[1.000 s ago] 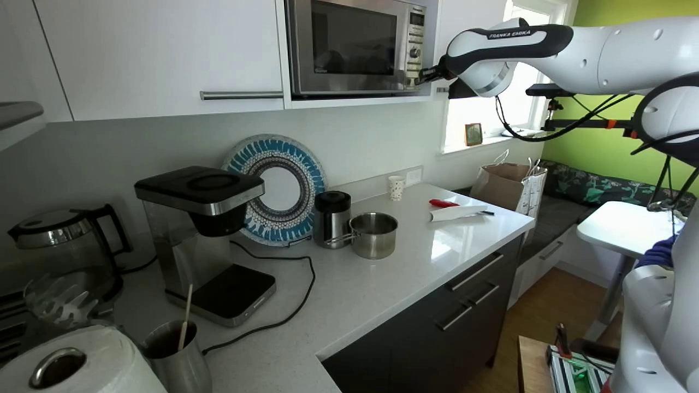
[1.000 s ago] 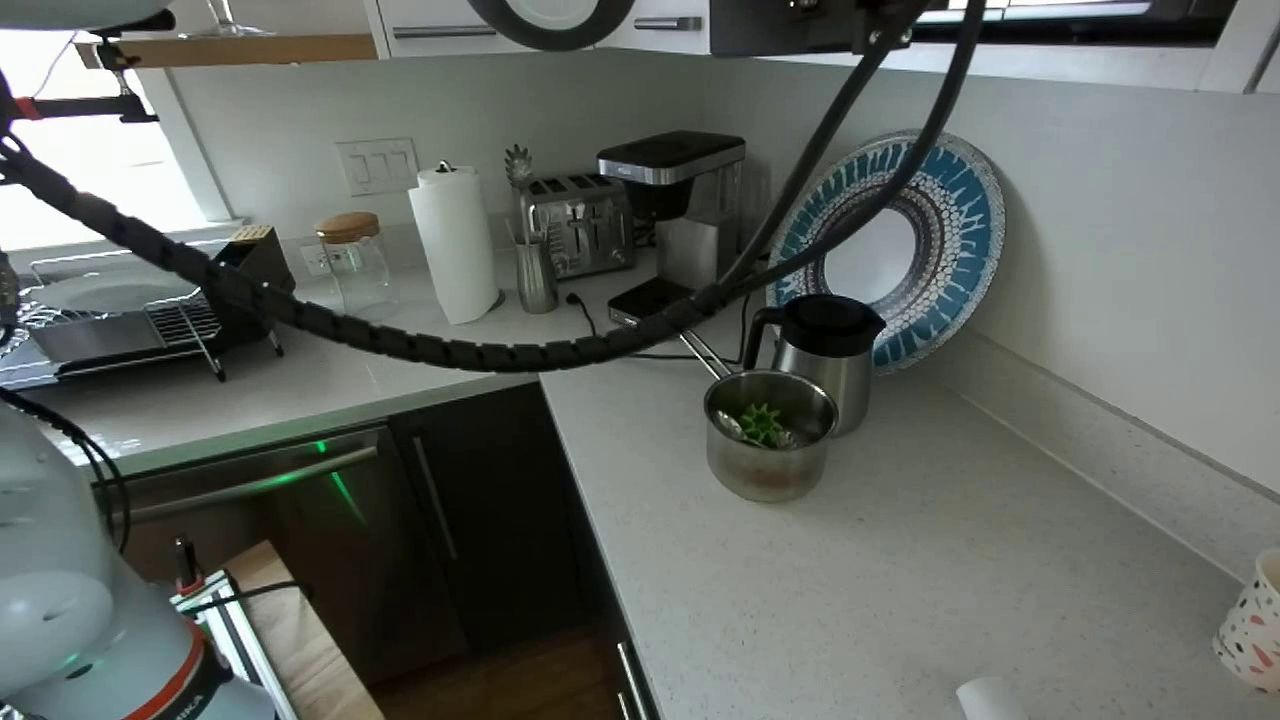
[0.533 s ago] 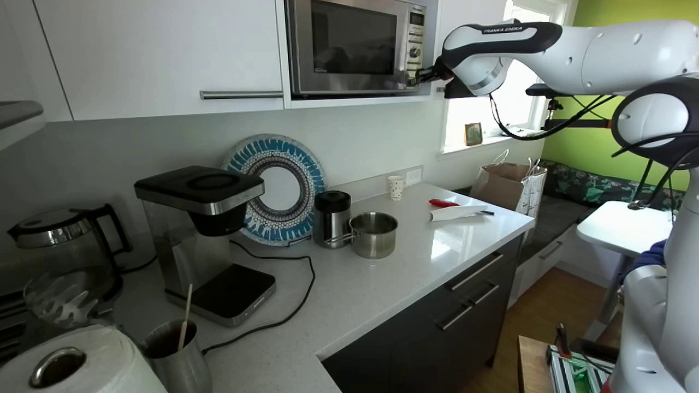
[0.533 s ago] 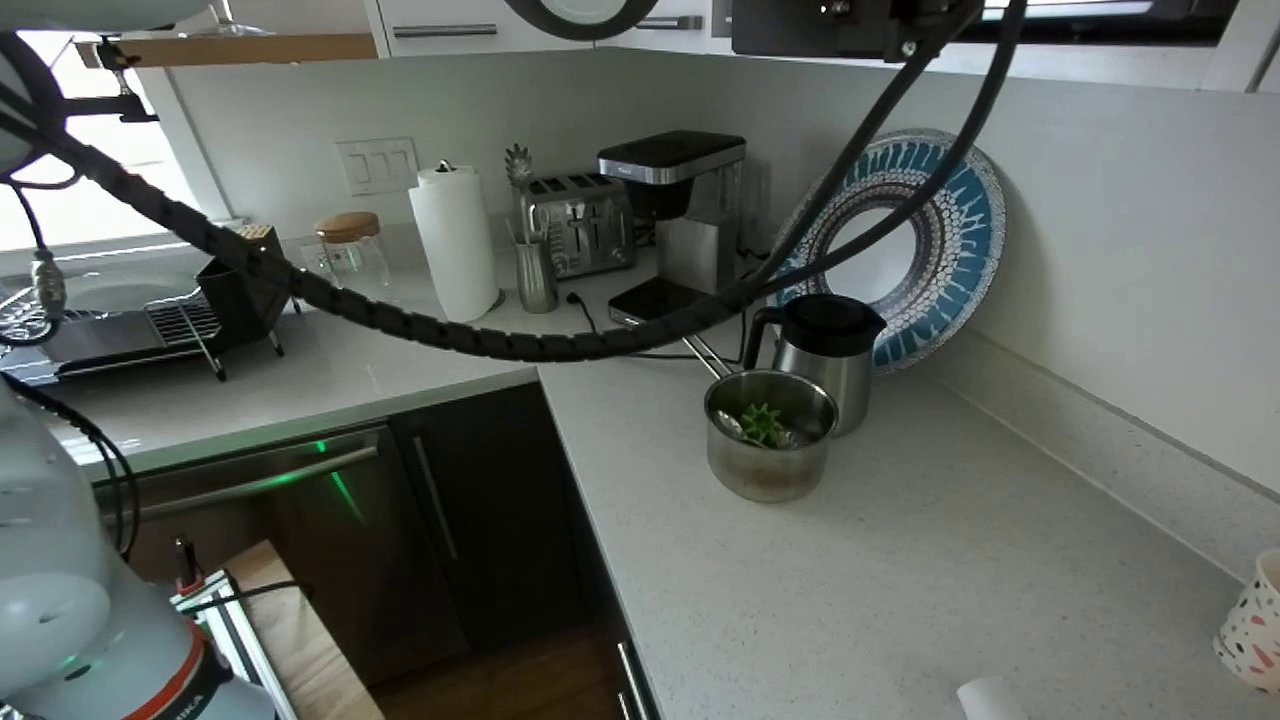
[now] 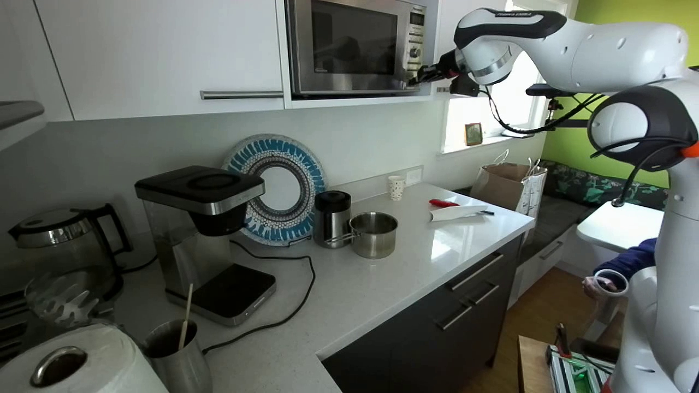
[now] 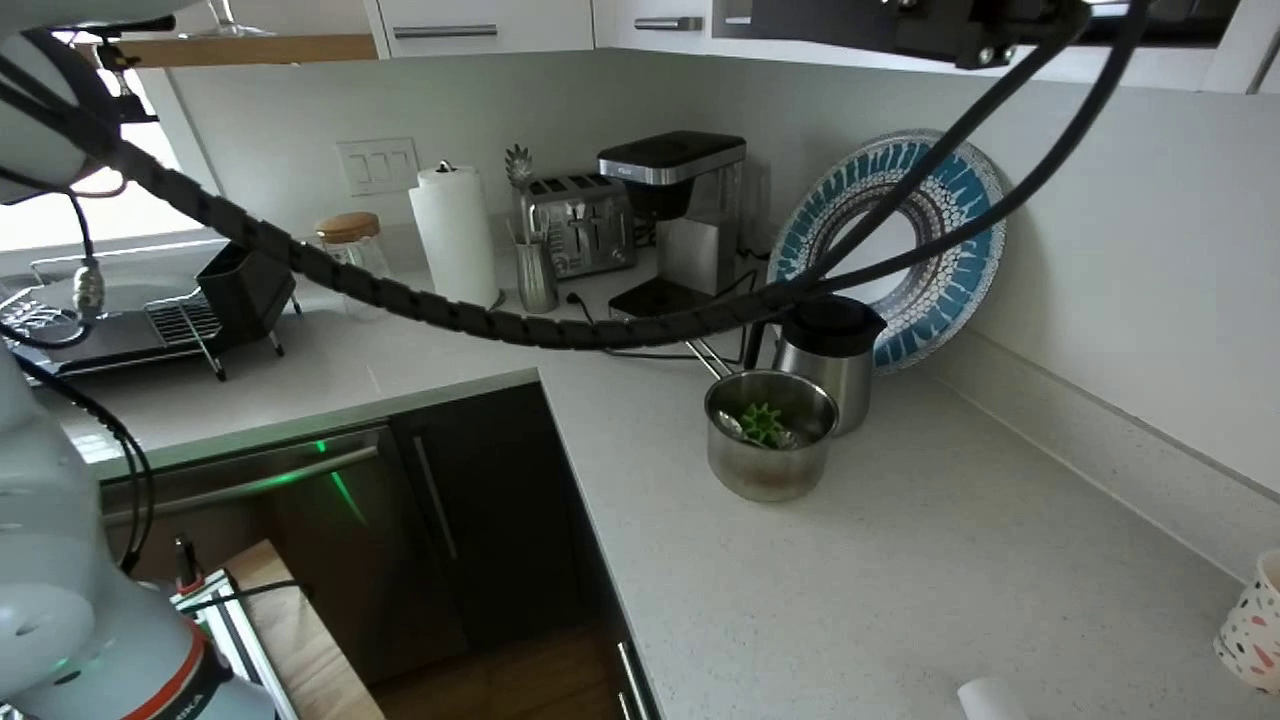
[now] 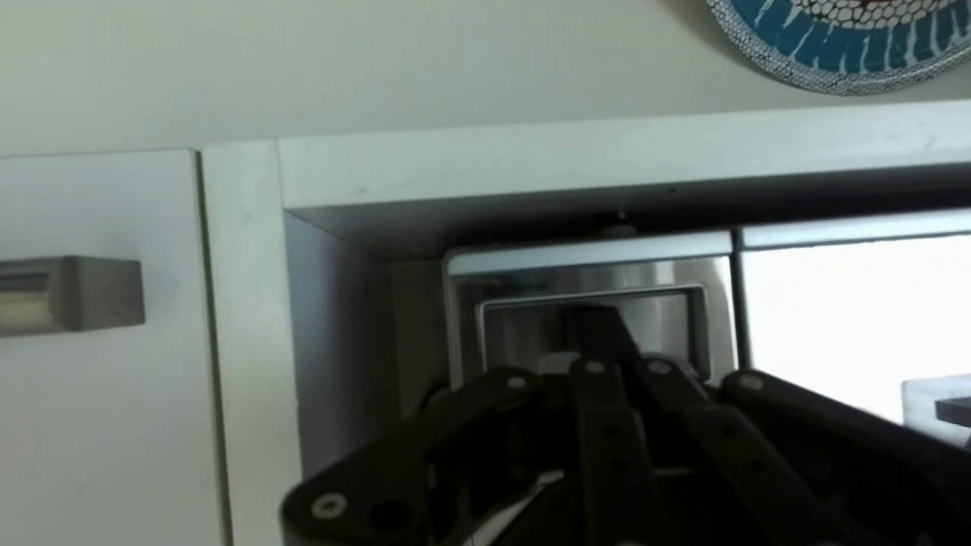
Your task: Open the door to the microwave
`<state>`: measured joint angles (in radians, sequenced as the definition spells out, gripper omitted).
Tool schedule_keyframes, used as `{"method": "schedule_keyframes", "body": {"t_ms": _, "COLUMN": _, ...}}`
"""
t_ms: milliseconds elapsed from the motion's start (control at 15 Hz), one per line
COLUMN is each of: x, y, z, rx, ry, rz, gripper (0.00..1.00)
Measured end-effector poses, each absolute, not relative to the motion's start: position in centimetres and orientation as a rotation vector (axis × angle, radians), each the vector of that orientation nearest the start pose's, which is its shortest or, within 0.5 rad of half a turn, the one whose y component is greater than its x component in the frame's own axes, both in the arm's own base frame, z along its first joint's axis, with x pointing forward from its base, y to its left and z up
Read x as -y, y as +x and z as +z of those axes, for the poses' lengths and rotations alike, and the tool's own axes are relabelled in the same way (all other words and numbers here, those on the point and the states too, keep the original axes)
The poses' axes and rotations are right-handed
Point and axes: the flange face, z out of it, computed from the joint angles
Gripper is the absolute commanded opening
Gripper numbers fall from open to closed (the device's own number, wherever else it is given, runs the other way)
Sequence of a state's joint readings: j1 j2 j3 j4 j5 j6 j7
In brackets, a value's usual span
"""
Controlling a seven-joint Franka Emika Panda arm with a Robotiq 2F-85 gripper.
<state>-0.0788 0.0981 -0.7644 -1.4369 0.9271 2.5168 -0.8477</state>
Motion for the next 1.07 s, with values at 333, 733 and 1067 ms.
{"method": "schedule_keyframes", "body": {"t_ms": 333, "x": 46.6, "y": 42.7, "z": 76.4, "rx": -0.522, "ry": -2.612, "rz": -1.875, "gripper": 0.00}}
{"method": "schedule_keyframes", "body": {"t_ms": 733, "x": 46.3, "y": 43.1, "z": 76.6, "rx": -0.426, "ry": -2.725, "rz": -1.877, "gripper": 0.00}}
{"method": "schedule_keyframes", "body": {"t_ms": 1067, "x": 46.3, "y": 43.3, "z": 76.2, "rx": -0.330, "ry": -2.796, "rz": -1.907, "gripper": 0.00}}
